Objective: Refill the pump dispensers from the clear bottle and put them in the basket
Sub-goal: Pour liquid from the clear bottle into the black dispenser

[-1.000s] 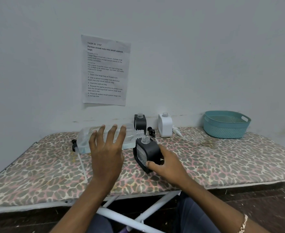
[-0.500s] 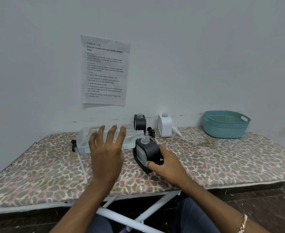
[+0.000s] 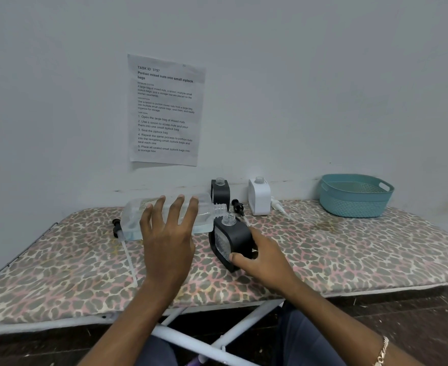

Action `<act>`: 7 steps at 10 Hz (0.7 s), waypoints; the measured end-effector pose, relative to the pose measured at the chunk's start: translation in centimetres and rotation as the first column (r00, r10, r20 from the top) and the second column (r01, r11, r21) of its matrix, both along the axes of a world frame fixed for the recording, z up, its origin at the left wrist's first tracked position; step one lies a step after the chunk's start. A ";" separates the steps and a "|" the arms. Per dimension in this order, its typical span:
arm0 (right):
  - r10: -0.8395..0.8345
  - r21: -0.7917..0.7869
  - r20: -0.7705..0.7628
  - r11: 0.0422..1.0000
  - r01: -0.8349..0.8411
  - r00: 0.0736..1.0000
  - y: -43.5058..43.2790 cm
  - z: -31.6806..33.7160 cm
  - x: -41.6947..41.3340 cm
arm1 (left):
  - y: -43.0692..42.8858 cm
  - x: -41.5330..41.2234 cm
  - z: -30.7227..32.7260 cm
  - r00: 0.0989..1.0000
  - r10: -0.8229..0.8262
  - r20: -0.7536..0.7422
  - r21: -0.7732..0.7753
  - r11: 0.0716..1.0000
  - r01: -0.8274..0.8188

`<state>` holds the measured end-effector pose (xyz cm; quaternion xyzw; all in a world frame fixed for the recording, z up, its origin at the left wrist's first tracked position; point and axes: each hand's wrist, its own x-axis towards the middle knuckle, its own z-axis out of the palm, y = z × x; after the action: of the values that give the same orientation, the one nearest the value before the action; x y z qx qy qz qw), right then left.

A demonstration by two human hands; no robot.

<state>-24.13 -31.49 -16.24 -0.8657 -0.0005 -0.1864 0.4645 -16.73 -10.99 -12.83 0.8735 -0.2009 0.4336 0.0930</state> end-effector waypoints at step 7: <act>-0.002 -0.021 0.006 1.000 0.002 1.000 0.0 0.0 0.1 | 0.0 0.0 0.0 1.000 0.004 -0.003 0.001 1.000 -0.004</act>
<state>-24.02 -31.52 -16.29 -0.8700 -0.0030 -0.1893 0.4552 -16.68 -11.02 -12.86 0.8745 -0.1993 0.4325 0.0923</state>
